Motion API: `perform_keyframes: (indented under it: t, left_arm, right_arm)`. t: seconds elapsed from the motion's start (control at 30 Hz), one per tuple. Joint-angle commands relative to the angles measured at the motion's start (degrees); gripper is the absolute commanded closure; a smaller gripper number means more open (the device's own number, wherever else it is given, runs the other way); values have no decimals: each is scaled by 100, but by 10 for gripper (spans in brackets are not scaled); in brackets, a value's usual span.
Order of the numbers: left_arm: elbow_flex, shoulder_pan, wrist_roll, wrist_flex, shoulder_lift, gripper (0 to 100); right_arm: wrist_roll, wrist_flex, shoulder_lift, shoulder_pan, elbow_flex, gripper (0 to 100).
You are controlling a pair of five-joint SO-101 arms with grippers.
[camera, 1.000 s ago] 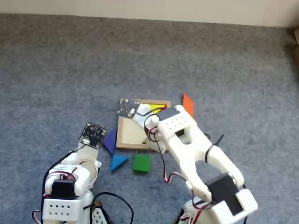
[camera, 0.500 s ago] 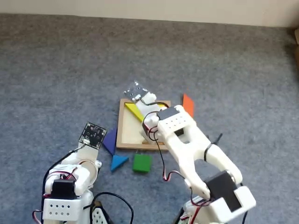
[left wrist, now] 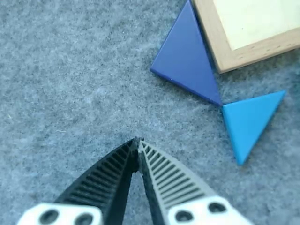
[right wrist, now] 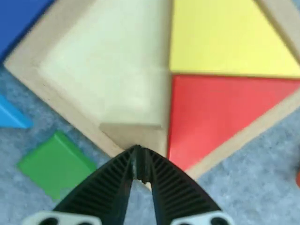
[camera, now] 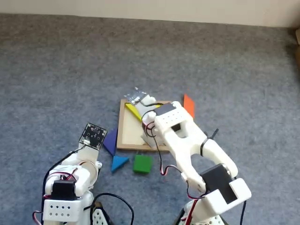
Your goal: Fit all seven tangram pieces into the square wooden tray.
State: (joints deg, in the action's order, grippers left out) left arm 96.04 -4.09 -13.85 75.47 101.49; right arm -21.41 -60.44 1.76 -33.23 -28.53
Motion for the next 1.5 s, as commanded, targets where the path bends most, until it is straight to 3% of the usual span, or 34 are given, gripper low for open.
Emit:
perform_keyframes:
  t: [0.0,0.4,0.53,0.77,1.2,1.33,1.47]
  left_arm:
    - [110,-48,-70,26,286,993]
    - [110,-48,-70,26,286,993]
    - [110,-48,-70,26,286,993]
    - [110,-48,-70,26,286,993]
    - [110,-48,-70,26,286,993]
    - [110,-48,-70,26,286,993]
    - [110,-48,-70,26,286,993]
  right_arm:
    - [0,-303,-57,295,400,992]
    - [132,-910,-1631,391,488,993]
    - [958,-875,-2000,365,251,993]
    - [3165,-919,-2070,338,207,993]
    - [3209,-875,-2070,-1033,-189,993]
    - [4079,-910,-2070,-1165,-400,993]
    - [4492,-919,-2079,-1182,-435,993]
